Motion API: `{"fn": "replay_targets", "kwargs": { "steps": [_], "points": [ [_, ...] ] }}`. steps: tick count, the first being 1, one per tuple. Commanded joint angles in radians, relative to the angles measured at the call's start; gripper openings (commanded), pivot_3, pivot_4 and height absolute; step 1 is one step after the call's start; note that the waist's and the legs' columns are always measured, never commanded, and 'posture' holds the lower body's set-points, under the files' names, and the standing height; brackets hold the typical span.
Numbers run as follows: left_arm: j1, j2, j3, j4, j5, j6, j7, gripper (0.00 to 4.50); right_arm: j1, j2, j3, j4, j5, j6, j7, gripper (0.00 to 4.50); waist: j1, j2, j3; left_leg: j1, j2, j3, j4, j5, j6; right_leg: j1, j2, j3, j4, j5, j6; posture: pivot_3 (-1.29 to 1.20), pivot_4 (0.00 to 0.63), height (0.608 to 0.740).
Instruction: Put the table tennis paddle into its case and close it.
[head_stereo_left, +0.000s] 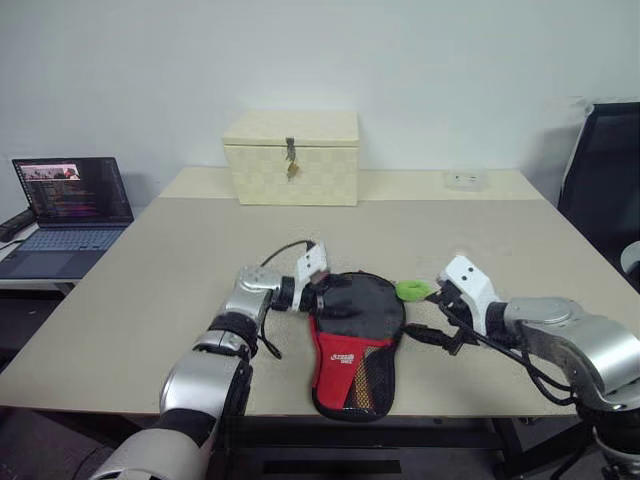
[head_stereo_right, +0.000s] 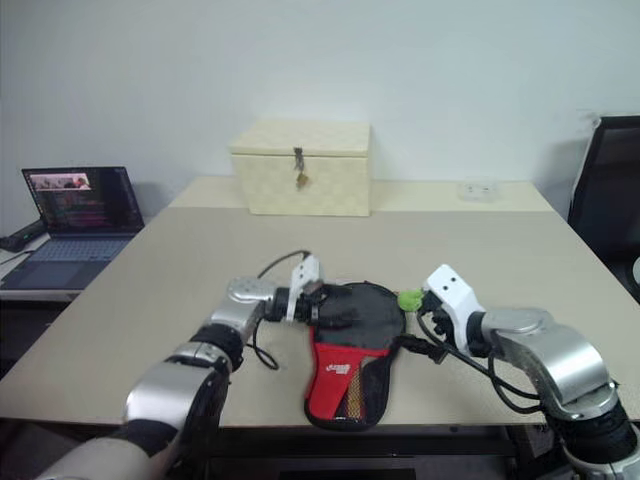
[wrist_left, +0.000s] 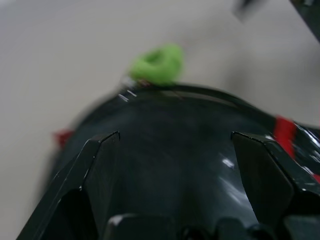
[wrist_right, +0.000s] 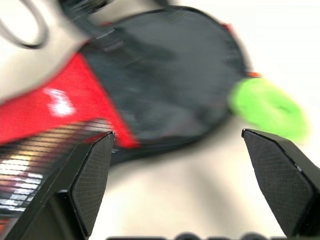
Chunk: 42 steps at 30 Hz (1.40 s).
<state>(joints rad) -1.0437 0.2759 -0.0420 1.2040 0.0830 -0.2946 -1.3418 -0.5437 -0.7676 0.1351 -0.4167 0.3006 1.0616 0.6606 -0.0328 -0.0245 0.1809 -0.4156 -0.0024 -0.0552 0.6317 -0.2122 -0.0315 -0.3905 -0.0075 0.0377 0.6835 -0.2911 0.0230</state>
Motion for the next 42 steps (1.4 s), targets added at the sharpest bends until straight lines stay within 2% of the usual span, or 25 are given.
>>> {"fn": "replay_targets", "kwargs": {
  "steps": [1,10,16,19,22,31,35,42],
  "points": [
    [0.023,0.007,-0.037,-0.04,0.02,-0.018,0.018,3.87,-0.044,-0.045,0.102,0.106,-0.157,-0.24,-0.003,4.5,-0.001,0.0,0.0,0.0,0.0,0.0,0.0,0.0,0.0,0.0,0.0,0.0,0.0,0.0,0.0,0.0,0.15,0.74],
    [0.058,-0.003,-0.048,-0.024,0.008,0.025,0.039,3.87,-0.131,0.051,0.253,0.386,-0.354,-0.546,0.013,4.5,-0.001,0.0,0.0,0.001,0.0,0.001,0.002,0.0,0.0,0.001,0.0,0.001,0.001,0.0,0.0,0.0,0.15,0.74],
    [0.067,-0.01,-0.063,-0.037,0.008,0.03,0.033,3.87,-0.205,0.128,0.291,0.603,-0.462,-0.701,0.007,4.5,0.0,0.0,0.0,0.001,0.0,0.001,0.005,0.0,0.0,0.001,0.0,0.001,0.006,0.0,0.0,0.0,0.15,0.74],
    [0.068,-0.013,-0.066,-0.043,0.006,0.033,0.031,3.91,-0.237,0.147,0.295,0.683,-0.511,-0.76,0.003,3.87,0.0,0.0,0.0,0.002,0.0,0.0,0.008,0.0,0.0,0.001,0.0,0.001,0.007,0.0,0.0,0.0,0.15,0.74],
    [0.073,-0.014,-0.069,-0.05,0.005,0.035,0.026,3.91,-0.236,0.151,0.273,0.685,-0.519,-0.777,0.026,2.89,0.0,0.0,0.0,0.001,0.0,0.0,0.008,0.0,0.0,0.001,0.0,0.001,0.008,0.0,0.0,0.0,0.15,0.74],
    [0.097,-0.022,-0.088,-0.061,0.005,0.055,0.001,3.91,-0.107,0.095,0.207,0.516,-0.51,-0.721,0.088,0.06,0.002,0.0,0.0,0.001,0.0,0.0,0.009,0.0,0.0,0.001,0.0,0.0,0.008,0.0,0.001,0.0,0.15,0.74],
    [0.118,-0.037,-0.097,-0.07,0.005,0.061,0.0,3.91,0.0,0.035,0.16,0.43,-0.504,-0.682,0.112,0.02,0.005,0.001,0.0,0.001,-0.001,-0.001,0.01,0.0,0.0,0.002,-0.001,0.001,0.008,-0.001,0.002,0.0,0.15,0.74],
    [0.133,-0.05,-0.108,-0.065,0.01,0.069,0.009,3.91,0.178,-0.058,0.061,0.155,-0.428,-0.539,0.211,0.02,0.01,0.002,-0.001,0.001,-0.003,-0.002,0.01,-0.001,0.002,0.004,-0.003,0.0,0.007,-0.002,0.004,0.0,0.15,0.74]
  ]
}}
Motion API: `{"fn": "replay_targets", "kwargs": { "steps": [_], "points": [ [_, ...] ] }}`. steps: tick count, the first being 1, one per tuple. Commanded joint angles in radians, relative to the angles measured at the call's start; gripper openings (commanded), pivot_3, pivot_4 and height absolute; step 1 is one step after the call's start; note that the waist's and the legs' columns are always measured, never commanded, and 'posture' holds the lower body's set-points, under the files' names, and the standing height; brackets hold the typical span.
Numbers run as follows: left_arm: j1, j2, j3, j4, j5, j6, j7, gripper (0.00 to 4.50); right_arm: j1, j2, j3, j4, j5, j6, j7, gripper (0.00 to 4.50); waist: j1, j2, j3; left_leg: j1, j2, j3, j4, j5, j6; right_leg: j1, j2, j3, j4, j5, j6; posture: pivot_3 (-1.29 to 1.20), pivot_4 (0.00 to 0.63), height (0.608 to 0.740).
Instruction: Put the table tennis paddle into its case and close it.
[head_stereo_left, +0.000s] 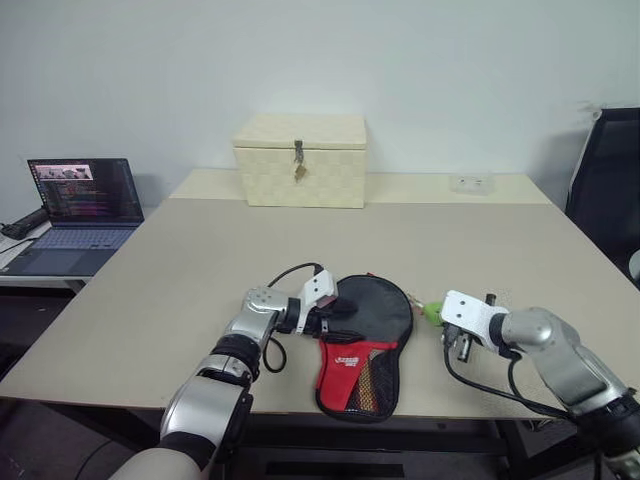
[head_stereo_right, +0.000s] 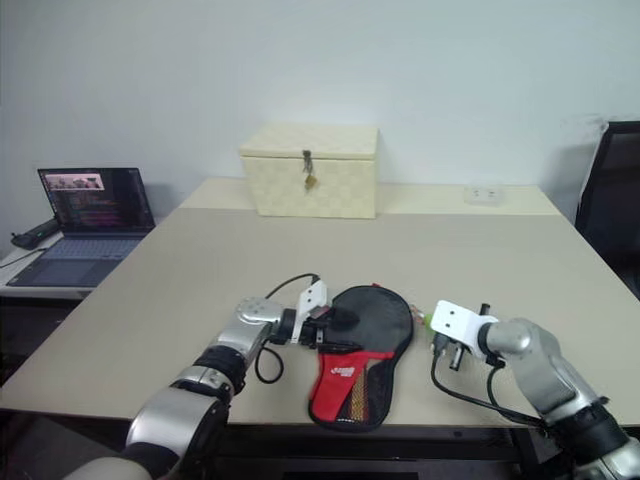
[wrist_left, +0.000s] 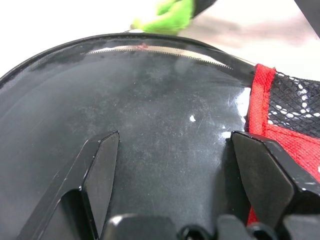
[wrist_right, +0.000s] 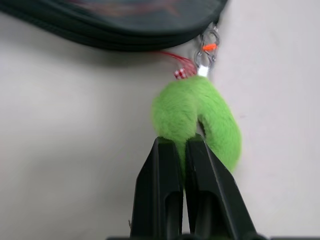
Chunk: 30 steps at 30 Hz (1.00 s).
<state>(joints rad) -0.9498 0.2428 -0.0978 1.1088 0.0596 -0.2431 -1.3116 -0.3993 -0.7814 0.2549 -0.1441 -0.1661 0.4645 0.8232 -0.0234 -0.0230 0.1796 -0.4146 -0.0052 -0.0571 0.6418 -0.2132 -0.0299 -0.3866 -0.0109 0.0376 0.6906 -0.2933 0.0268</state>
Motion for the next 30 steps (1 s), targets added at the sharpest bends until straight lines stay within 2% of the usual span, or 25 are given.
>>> {"fn": "replay_targets", "kwargs": {
  "steps": [1,8,18,25,30],
  "points": [
    [0.038,-0.018,-0.052,0.032,0.034,0.019,-0.02,3.91,0.05,-0.055,-0.072,-0.164,0.062,0.089,0.071,0.02,0.001,0.0,0.0,0.0,0.0,0.0,0.0,0.0,0.0,0.0,-0.001,0.0,0.0,0.0,0.0,0.0,0.15,0.74],
    [0.032,-0.034,-0.058,0.045,0.041,0.02,-0.003,3.91,0.121,-0.127,-0.108,-0.431,0.246,0.268,0.214,0.02,0.002,0.0,0.0,0.0,0.0,-0.002,0.001,-0.001,0.002,0.003,-0.005,-0.002,-0.001,-0.002,0.004,0.0,0.15,0.74],
    [0.027,-0.054,-0.064,0.055,0.049,0.016,0.013,3.91,0.304,-0.264,-0.127,-0.669,0.408,0.329,0.306,0.02,0.008,0.0,0.0,0.001,-0.002,-0.008,0.002,-0.002,0.003,0.01,-0.008,-0.008,-0.009,-0.002,0.006,0.0,0.15,0.74],
    [0.015,-0.065,-0.072,0.07,0.055,0.01,0.046,3.91,0.358,-0.266,-0.119,-0.844,0.557,0.42,0.282,0.02,0.025,0.0,-0.001,0.0,-0.003,-0.015,0.003,-0.002,0.003,0.014,-0.009,-0.017,-0.011,-0.003,0.007,0.0,0.15,0.74],
    [0.004,-0.083,-0.084,0.08,0.064,0.005,0.08,3.91,0.352,-0.229,-0.024,-0.903,0.604,0.462,0.208,0.02,0.027,0.0,-0.001,0.0,-0.003,-0.018,0.003,-0.002,0.003,0.016,-0.009,-0.02,-0.012,-0.003,0.007,0.0,0.15,0.74]
  ]
}}
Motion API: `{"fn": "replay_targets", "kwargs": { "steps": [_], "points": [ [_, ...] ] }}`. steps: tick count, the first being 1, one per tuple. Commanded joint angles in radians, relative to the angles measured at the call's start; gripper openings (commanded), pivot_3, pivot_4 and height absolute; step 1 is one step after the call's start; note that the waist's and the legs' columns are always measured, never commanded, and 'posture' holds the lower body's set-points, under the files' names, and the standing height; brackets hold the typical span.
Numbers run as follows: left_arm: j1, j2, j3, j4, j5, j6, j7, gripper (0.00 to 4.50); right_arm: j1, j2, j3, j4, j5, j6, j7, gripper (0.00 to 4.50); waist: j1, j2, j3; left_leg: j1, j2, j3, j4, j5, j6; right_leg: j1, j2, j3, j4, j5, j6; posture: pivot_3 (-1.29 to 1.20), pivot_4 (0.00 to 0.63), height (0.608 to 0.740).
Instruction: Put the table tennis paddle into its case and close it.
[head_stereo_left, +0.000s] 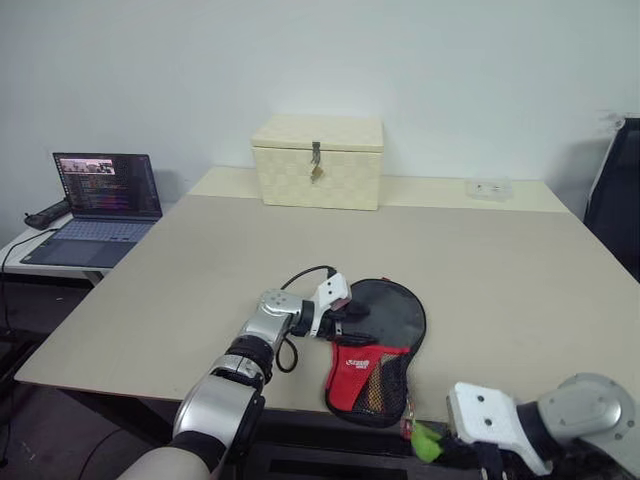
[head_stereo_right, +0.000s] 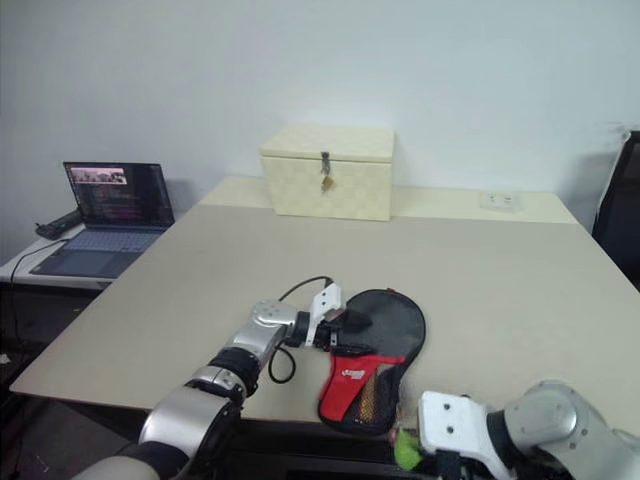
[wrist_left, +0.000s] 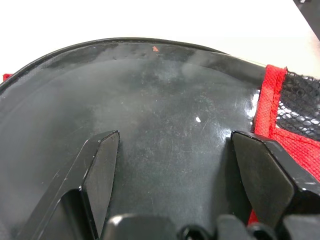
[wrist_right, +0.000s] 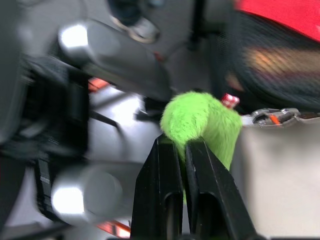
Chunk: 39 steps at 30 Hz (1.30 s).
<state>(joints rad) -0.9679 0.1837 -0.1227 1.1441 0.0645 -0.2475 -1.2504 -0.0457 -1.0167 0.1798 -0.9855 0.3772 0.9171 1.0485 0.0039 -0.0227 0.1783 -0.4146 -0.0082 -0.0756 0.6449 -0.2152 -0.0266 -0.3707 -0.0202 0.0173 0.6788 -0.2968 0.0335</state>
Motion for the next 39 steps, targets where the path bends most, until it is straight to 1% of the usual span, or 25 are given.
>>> {"fn": "replay_targets", "kwargs": {
  "steps": [1,6,13,16,20,23,24,29,35,38,39],
  "points": [
    [0.019,-0.029,-0.061,0.047,0.06,0.01,0.024,3.91,-0.005,0.008,0.067,-0.062,0.069,0.007,-0.032,0.02,0.0,0.0,0.0,0.0,0.0,0.0,0.0,0.0,0.0,0.001,0.0,0.0,0.0,-0.001,0.001,0.0,0.15,0.74],
    [0.005,-0.051,-0.07,0.06,0.072,0.006,0.037,3.91,-0.037,0.01,0.129,-0.062,0.136,0.005,-0.113,0.02,0.005,0.0,-0.002,0.001,-0.001,-0.002,0.001,0.0,0.0,0.002,-0.001,-0.002,0.0,-0.002,0.003,0.0,0.15,0.74],
    [-0.008,-0.066,-0.073,0.076,0.089,-0.007,0.058,3.91,-0.077,-0.031,0.139,-0.062,0.265,0.004,-0.206,0.02,0.017,0.0,-0.003,0.0,-0.001,-0.003,0.001,0.0,0.0,0.002,-0.002,-0.003,0.0,-0.002,0.003,0.0,0.15,0.74],
    [-0.014,-0.064,-0.07,0.081,0.091,-0.011,0.063,3.91,-0.093,-0.072,0.117,-0.062,0.33,-0.003,-0.215,0.02,0.019,0.0,-0.003,0.0,-0.001,-0.003,0.001,0.0,0.0,0.002,-0.002,-0.003,0.0,-0.002,0.003,0.0,0.15,0.74],
    [-0.024,-0.06,-0.066,0.087,0.095,-0.015,0.073,3.91,-0.056,-0.191,0.023,-0.062,0.508,-0.064,-0.228,0.02,0.022,0.0,-0.003,0.0,-0.002,-0.003,0.001,0.0,0.0,0.002,-0.002,-0.003,-0.001,-0.002,0.003,0.0,0.15,0.74],
    [-0.027,-0.057,-0.067,0.089,0.094,-0.018,0.074,3.91,-0.055,-0.243,0.018,-0.062,0.599,-0.11,-0.272,0.02,0.022,0.0,-0.003,0.0,-0.002,-0.003,0.001,0.0,0.0,0.003,-0.002,-0.003,-0.001,-0.002,0.003,0.0,0.15,0.74],
    [-0.028,-0.057,-0.068,0.09,0.094,-0.018,0.076,3.91,-0.062,-0.246,0.029,-0.062,0.615,-0.118,-0.288,0.02,0.022,0.0,-0.003,0.0,-0.002,-0.003,0.001,0.0,0.0,0.003,-0.002,-0.003,-0.001,-0.002,0.003,0.0,0.15,0.74],
    [-0.033,-0.056,-0.072,0.09,0.096,-0.016,0.076,3.91,-0.159,-0.178,0.14,-0.062,0.652,-0.102,-0.366,0.02,0.021,0.0,-0.003,0.0,-0.002,-0.003,0.001,0.0,0.0,0.002,-0.002,-0.003,-0.001,-0.002,0.003,0.0,0.15,0.74],
    [-0.03,-0.06,-0.076,0.085,0.094,-0.015,0.074,3.91,-0.232,-0.157,0.185,-0.062,0.689,-0.07,-0.442,0.02,0.021,0.0,-0.003,0.0,-0.001,-0.004,0.001,0.0,0.0,0.002,-0.002,-0.003,-0.001,-0.002,0.003,0.0,0.15,0.74],
    [-0.022,-0.058,-0.076,0.079,0.091,-0.018,0.07,3.91,-0.242,-0.162,0.155,-0.062,0.709,-0.042,-0.464,0.78,0.021,0.0,-0.003,0.0,-0.001,-0.005,0.001,0.0,0.0,0.002,-0.002,-0.003,-0.001,-0.002,0.003,0.0,0.15,0.74],
    [-0.02,-0.056,-0.074,0.077,0.089,-0.018,0.071,3.91,-0.241,-0.164,0.137,-0.062,0.708,-0.032,-0.467,1.11,0.021,0.0,-0.003,0.0,-0.001,-0.005,0.001,0.0,0.0,0.002,-0.002,-0.003,-0.001,-0.002,0.003,0.0,0.15,0.74]
  ]
}}
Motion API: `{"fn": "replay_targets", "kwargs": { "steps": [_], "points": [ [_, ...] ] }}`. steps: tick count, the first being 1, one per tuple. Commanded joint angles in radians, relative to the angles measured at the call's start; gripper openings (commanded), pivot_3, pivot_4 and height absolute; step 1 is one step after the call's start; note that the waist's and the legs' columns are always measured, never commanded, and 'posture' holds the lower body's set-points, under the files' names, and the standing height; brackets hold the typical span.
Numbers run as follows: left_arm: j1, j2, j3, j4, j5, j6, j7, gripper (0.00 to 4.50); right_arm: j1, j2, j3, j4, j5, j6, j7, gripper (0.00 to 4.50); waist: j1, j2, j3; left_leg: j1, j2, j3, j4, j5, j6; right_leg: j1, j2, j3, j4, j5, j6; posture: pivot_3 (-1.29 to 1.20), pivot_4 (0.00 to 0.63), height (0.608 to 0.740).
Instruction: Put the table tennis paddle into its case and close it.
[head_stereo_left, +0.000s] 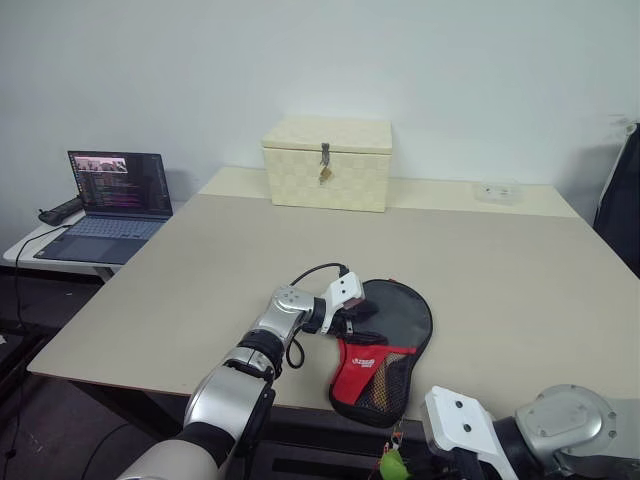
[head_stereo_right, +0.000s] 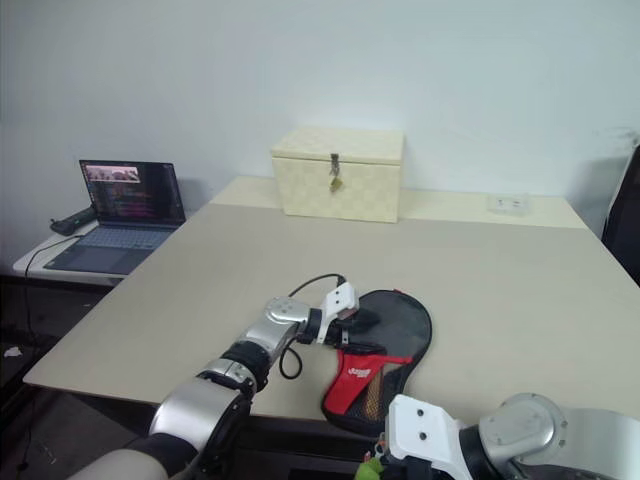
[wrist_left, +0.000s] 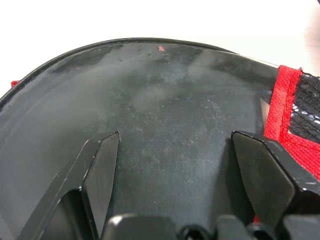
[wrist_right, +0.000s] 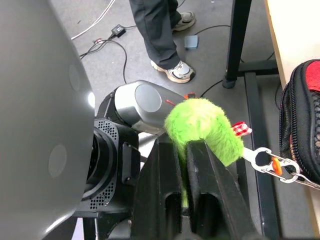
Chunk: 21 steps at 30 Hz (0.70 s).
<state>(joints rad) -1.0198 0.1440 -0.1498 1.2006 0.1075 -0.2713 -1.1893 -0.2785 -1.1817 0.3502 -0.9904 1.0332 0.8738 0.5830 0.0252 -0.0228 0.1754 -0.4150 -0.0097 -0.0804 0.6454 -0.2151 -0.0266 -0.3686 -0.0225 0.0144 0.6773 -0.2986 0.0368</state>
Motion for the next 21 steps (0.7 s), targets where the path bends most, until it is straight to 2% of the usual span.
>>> {"fn": "replay_targets", "kwargs": {
  "steps": [1,3,5,11,16,21],
  "points": [
    [0.033,-0.015,-0.044,0.018,0.043,0.006,0.01,3.91,-0.005,-0.003,-0.052,-0.057,0.05,0.019,0.0,1.42,0.0,0.0,0.0,0.0,0.0,0.0,0.0,0.0,0.0,0.0,0.0,0.0,0.0,0.0,0.0,0.0,0.15,0.74],
    [0.037,-0.01,-0.039,0.011,0.036,0.006,0.006,3.91,0.002,-0.011,-0.092,-0.036,0.045,0.023,0.014,2.13,0.0,0.0,0.0,0.0,0.0,0.0,0.0,0.0,0.0,0.0,0.0,0.0,0.0,0.0,0.0,0.0,0.15,0.74],
    [0.046,-0.005,-0.031,-0.001,0.024,0.006,-0.006,3.91,0.006,-0.008,-0.132,0.027,0.016,0.016,0.041,2.13,-0.001,0.0,0.0,0.0,0.0,0.0,0.0,0.0,0.0,0.0,0.0,0.0,0.0,0.0,0.0,0.0,0.15,0.74],
    [0.102,0.032,0.008,-0.119,-0.056,0.034,-0.083,3.91,-0.01,0.076,-0.164,0.326,-0.261,-0.142,0.117,2.13,-0.007,0.0,0.0,0.0,0.001,0.001,0.0,0.0,0.0,-0.001,0.0,0.002,0.0,0.0,0.0,0.0,0.15,0.74],
    [0.188,0.095,0.05,-0.362,-0.145,0.125,-0.097,3.91,-0.017,0.185,-0.176,0.546,-0.417,-0.339,0.234,2.13,-0.027,0.0,0.001,-0.002,0.002,0.001,-0.003,0.0,0.0,-0.005,0.002,0.003,0.001,0.002,-0.006,0.0,0.15,0.74],
    [0.333,0.199,0.103,-0.699,-0.24,0.308,-0.059,3.91,-0.117,0.288,-0.176,0.787,-0.529,-0.452,0.319,2.13,-0.05,0.002,0.007,-0.001,0.003,0.001,-0.003,0.0,0.0,-0.006,0.002,0.004,0.003,0.002,-0.008,0.0,0.15,0.74]
  ]
}}
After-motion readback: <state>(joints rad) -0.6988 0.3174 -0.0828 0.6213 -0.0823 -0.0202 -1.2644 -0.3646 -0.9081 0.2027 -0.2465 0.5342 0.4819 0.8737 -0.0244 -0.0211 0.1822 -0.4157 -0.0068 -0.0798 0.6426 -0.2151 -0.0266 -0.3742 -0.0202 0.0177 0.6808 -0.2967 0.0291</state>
